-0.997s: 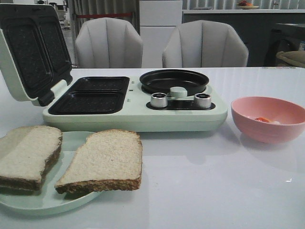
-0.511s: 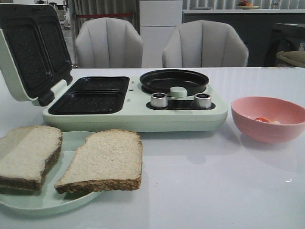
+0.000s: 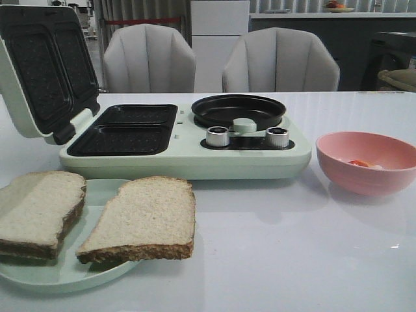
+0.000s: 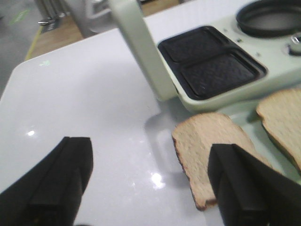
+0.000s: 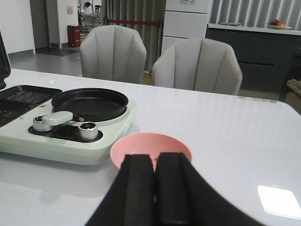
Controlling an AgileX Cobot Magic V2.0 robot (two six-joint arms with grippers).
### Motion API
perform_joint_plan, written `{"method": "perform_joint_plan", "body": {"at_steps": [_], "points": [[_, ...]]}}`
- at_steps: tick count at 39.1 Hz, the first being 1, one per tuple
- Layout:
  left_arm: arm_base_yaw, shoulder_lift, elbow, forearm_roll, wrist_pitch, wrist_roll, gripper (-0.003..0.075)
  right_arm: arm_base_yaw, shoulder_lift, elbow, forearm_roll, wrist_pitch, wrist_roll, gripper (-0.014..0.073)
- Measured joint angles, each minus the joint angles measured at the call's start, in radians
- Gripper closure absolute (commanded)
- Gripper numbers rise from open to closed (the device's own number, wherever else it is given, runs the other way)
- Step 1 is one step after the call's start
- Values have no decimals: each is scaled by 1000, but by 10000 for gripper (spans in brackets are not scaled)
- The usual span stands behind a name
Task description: Make breakfast with bread and shrimp
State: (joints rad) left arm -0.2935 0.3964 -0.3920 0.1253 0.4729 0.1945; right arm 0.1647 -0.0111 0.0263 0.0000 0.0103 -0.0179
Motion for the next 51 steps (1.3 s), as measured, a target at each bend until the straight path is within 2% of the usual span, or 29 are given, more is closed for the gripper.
{"method": "perform_joint_plan", "body": {"at_steps": [10, 16, 21, 31, 42, 51], "points": [[-244, 119, 4, 271, 170, 53, 155, 0, 0, 0, 0, 0, 0, 452], [-362, 203, 6, 416, 188, 56, 155, 0, 0, 0, 0, 0, 0, 452], [-419, 286, 6, 497, 188, 56, 155, 0, 0, 0, 0, 0, 0, 452], [-430, 490, 6, 608, 125, 24, 155, 0, 0, 0, 0, 0, 0, 452], [-430, 700, 6, 789, 46, -149, 155, 0, 0, 0, 0, 0, 0, 452], [-391, 847, 6, 964, 19, -314, 155, 0, 0, 0, 0, 0, 0, 452]]}}
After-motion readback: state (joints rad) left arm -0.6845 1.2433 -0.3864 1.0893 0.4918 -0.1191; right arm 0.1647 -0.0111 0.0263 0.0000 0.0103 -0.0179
